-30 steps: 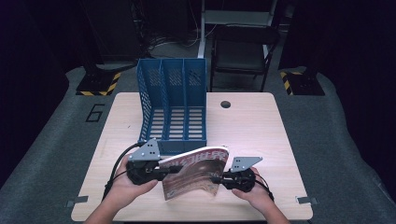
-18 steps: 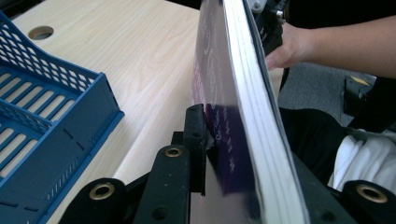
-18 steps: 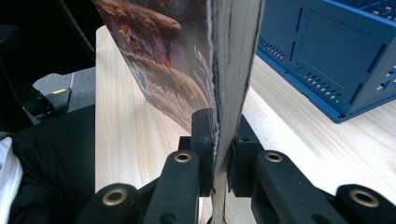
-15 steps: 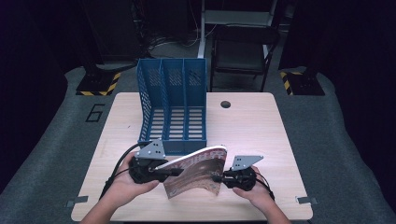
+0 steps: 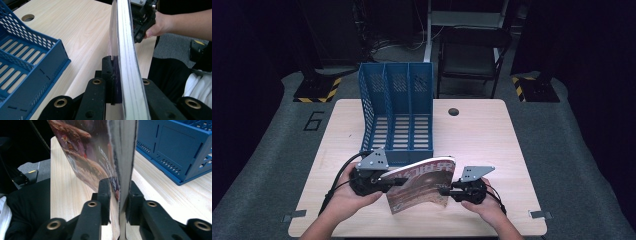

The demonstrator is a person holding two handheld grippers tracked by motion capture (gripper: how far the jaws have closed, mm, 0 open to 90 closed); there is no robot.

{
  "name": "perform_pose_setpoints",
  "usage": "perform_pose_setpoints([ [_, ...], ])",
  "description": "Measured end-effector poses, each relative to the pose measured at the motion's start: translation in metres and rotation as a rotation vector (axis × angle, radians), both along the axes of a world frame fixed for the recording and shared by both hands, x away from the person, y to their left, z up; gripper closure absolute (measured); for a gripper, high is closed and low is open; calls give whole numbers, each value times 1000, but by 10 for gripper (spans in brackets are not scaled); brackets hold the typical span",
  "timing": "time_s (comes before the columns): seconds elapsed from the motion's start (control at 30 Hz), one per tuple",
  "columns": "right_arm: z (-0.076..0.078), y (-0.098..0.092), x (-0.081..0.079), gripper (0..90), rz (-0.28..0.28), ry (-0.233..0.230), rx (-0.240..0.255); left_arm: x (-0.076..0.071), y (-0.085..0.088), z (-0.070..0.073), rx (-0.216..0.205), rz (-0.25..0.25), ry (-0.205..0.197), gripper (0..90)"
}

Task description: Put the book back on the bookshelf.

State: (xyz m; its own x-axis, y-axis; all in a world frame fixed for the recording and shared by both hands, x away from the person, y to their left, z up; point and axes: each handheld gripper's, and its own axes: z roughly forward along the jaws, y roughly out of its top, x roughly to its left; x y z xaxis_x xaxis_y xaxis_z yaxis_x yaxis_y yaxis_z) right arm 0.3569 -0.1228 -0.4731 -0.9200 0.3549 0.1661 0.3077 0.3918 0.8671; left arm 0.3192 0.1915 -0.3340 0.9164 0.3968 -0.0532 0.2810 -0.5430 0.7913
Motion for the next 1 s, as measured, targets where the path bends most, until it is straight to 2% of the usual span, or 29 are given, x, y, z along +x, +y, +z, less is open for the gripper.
perform_pose_setpoints([
  [0.13,0,1,0,665,-14,-1,6,0,-3,2,-19,0,-7,842],
  [0.3,-3,1,0,569,-14,12,25,-1,-9,9,-17,-32,-4,842],
  [0.47,-3,1,-1,533,-9,14,31,-1,-14,14,-23,-36,-23,842],
  [0.57,-3,1,-2,493,-41,15,37,-1,-16,18,-27,-33,-26,842],
  [0.63,-3,0,-1,472,-28,19,38,-1,-17,21,-30,-30,-30,842],
  [0.77,-3,-2,-1,423,-44,32,46,-2,-15,30,-36,-38,-33,842],
  [1.0,0,-13,0,395,-74,39,73,-2,-6,44,-67,-2,-54,842],
])
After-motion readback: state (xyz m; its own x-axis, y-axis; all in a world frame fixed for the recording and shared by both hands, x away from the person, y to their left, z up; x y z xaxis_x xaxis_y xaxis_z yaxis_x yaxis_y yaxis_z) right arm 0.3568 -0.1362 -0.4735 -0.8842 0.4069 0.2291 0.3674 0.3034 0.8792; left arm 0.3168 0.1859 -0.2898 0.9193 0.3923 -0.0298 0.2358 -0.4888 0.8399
